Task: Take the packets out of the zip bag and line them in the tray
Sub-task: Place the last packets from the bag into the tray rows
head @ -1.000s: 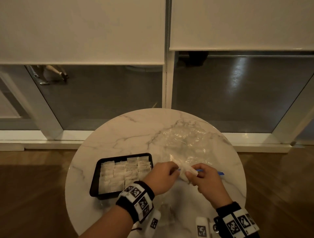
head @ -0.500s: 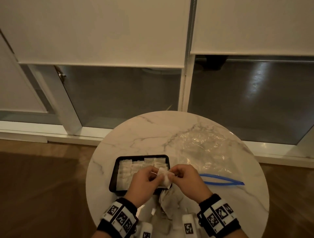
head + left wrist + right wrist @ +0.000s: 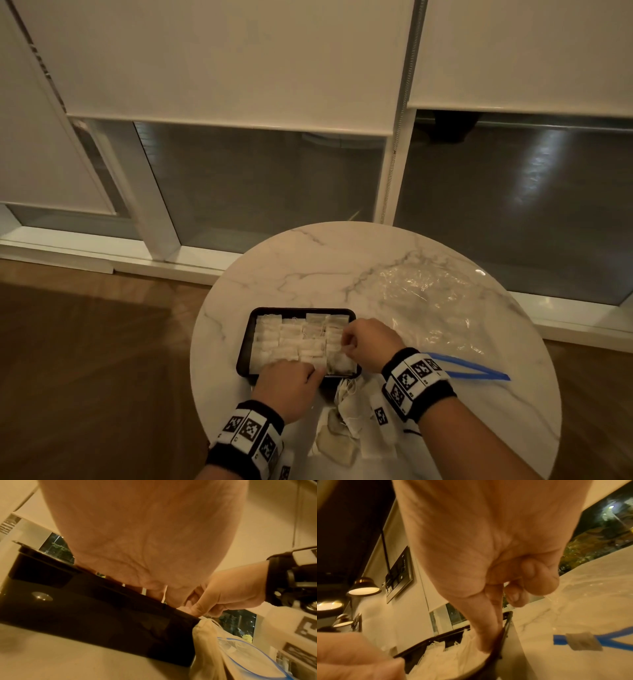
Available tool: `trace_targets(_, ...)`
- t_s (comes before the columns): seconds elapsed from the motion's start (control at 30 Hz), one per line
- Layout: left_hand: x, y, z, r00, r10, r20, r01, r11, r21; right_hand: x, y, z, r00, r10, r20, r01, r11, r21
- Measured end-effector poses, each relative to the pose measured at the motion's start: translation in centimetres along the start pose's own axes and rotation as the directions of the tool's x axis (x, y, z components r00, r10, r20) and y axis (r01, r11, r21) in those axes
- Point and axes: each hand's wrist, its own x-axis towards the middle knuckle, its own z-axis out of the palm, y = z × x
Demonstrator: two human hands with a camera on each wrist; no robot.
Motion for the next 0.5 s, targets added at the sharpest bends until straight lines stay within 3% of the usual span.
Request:
trace_targets(0.27, 0.1, -0.3, 0.4, 1.000, -0.017, 0.023, 0.017, 1.000, -0.016, 0.4, -1.4, 0.8, 0.997, 0.019, 0.074, -0.002, 0.976, -0.219)
trace_targets(0.5, -0.1, -0.1, 0.2, 0.999, -0.017, 0.049, 0.015, 0.999, 0.029, -0.6, -0.5, 1.3, 0.989, -0.045, -0.143, 0.026, 0.991, -0.128)
